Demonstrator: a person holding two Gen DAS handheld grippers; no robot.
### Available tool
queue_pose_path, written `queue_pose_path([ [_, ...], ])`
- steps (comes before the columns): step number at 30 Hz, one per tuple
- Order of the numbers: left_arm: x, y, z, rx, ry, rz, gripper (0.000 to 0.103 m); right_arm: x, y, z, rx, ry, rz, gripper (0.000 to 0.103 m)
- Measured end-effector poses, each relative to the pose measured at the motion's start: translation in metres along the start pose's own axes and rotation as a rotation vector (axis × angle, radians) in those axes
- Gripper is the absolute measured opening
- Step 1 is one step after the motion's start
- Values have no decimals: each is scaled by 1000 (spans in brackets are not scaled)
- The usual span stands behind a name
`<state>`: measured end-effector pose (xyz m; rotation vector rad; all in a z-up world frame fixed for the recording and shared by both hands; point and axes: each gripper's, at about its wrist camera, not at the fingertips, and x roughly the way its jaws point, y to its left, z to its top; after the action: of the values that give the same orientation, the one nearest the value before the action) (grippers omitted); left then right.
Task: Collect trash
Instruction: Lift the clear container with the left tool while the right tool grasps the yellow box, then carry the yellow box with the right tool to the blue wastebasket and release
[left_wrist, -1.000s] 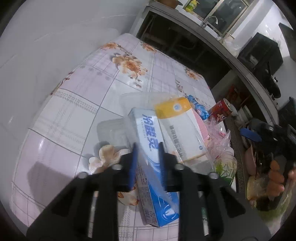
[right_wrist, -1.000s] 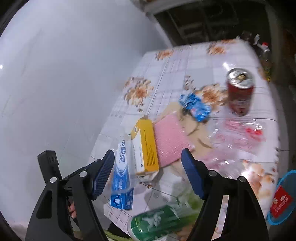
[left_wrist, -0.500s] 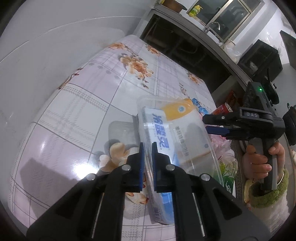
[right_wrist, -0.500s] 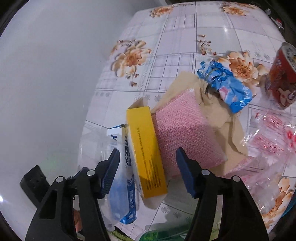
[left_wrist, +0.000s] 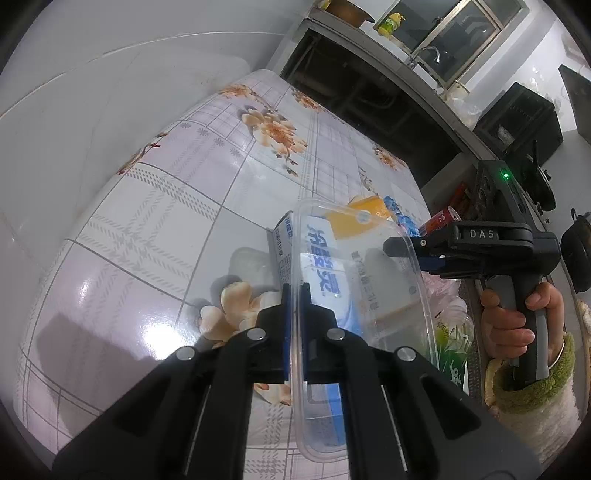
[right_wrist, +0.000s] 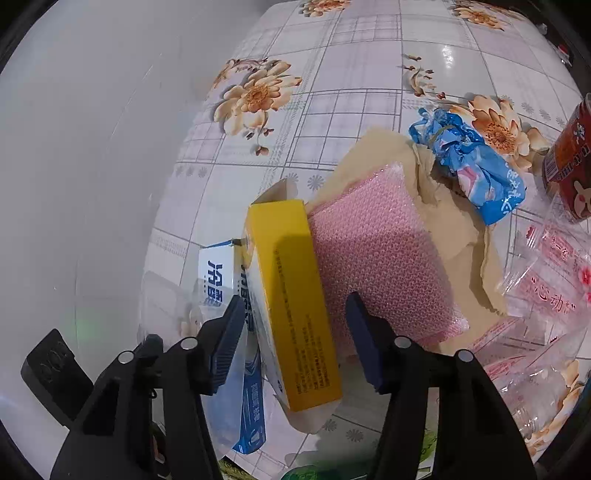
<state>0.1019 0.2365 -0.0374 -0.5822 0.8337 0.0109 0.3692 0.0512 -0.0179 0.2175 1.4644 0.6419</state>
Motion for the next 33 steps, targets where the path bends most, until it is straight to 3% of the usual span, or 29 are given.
queue_pose_path([
  [4, 0, 0, 0, -2, -3, -3, 3, 6, 1, -2, -3, 13, -2, 37],
  [9, -3, 0, 1, -5, -17, -13, 2, 3, 4, -4, -21, -15, 0, 32],
  [22, -33, -14, 16, 12, -126, -63, 2, -53, 12, -13, -87, -228, -101, 30],
  [33, -51, -59, 37, 116, -217, -119, 2, -138, -20, -52, -9, -458, -3, 30],
])
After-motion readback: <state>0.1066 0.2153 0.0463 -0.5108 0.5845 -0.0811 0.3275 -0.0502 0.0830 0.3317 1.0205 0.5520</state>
